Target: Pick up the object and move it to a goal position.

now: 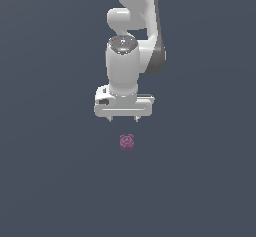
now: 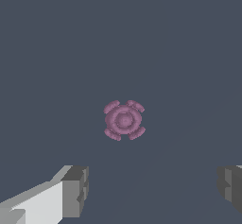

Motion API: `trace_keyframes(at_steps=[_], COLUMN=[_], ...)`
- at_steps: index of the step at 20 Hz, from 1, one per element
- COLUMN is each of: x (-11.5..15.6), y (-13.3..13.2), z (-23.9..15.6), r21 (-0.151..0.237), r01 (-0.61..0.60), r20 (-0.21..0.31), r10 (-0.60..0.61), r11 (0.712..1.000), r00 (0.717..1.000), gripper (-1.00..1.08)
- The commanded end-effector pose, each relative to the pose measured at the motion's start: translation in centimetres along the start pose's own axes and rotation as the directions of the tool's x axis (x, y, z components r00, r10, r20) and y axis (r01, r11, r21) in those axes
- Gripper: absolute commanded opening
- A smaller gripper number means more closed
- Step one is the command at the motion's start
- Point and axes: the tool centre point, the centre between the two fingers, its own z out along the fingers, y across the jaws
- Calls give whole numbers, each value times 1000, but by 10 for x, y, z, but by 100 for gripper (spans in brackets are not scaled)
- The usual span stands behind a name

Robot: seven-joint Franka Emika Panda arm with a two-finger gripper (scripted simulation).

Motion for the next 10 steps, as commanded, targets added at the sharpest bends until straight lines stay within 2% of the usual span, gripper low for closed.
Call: trace_keyframes(at_steps=[1,10], x=[-1,4], y=[1,-1], z=[-1,13], r21=[0,2], r01=[-3,6], r20=[-1,11], r10=[3,-6], r11=[1000,1000], r00=[1000,1000], gripper=[100,100])
